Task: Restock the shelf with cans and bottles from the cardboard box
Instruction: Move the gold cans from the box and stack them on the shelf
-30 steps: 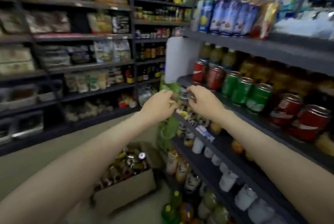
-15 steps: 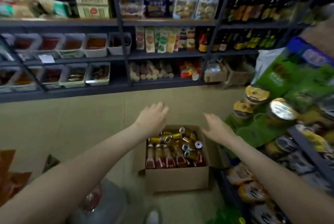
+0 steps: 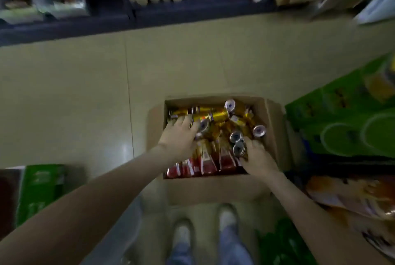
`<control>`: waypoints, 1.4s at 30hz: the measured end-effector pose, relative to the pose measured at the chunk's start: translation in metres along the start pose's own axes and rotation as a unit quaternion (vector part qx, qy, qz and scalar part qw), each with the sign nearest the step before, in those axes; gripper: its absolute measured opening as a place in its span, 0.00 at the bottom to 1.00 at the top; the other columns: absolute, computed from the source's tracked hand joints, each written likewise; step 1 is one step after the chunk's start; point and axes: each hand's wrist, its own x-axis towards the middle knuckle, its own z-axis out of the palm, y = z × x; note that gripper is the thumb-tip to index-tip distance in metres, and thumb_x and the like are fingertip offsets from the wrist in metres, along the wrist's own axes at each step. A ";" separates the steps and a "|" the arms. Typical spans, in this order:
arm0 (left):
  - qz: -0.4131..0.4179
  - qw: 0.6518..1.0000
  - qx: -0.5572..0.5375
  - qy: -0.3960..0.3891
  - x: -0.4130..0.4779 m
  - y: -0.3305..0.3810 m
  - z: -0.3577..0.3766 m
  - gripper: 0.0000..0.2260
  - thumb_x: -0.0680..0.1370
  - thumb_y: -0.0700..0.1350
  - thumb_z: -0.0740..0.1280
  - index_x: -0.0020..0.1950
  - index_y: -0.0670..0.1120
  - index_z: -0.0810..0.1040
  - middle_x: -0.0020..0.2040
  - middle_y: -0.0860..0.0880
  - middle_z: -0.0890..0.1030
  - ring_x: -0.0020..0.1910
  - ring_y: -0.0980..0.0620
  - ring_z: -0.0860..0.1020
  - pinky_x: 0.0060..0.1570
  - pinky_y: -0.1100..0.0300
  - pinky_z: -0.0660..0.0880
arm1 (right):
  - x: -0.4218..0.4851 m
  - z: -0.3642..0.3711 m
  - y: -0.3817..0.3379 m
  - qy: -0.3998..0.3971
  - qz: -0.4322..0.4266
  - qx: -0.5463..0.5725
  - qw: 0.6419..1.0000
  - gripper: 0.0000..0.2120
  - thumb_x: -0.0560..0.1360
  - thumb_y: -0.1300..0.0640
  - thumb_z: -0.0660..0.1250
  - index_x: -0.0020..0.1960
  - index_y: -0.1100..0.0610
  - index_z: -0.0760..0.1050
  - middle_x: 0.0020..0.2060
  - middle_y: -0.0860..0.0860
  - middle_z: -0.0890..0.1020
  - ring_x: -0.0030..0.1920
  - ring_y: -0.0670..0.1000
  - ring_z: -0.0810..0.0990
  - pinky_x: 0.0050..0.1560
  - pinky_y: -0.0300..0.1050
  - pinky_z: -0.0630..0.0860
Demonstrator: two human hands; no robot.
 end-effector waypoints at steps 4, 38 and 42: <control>0.010 0.998 -0.005 -0.056 0.047 0.012 0.108 0.34 0.78 0.50 0.61 0.78 0.47 0.48 0.78 0.43 0.50 0.77 0.44 0.50 0.74 0.44 0.50 | 0.050 0.075 0.032 -0.008 -0.003 -0.052 0.999 0.35 0.76 0.54 0.64 0.77 0.54 0.49 0.70 0.52 0.66 0.67 0.53 0.67 0.65 0.49 0.65; -0.259 0.776 -0.560 0.129 0.116 0.049 0.217 0.34 0.67 0.48 0.78 0.66 0.47 0.63 0.52 0.57 0.74 0.51 0.57 0.76 0.47 0.66 0.70 | 0.163 0.117 0.004 0.005 -0.028 0.396 0.918 0.24 0.79 0.55 0.62 0.74 0.50 0.61 0.68 0.49 0.68 0.70 0.48 0.65 0.70 0.47 0.65; -0.311 0.755 -0.558 0.149 0.099 0.017 0.221 0.30 0.67 0.45 0.78 0.60 0.50 0.62 0.48 0.62 0.73 0.44 0.68 0.73 0.39 0.76 0.69 | 0.196 0.137 -0.024 0.003 -0.071 0.156 0.985 0.40 0.75 0.55 0.68 0.78 0.53 0.46 0.76 0.52 0.56 0.76 0.54 0.54 0.74 0.52 0.59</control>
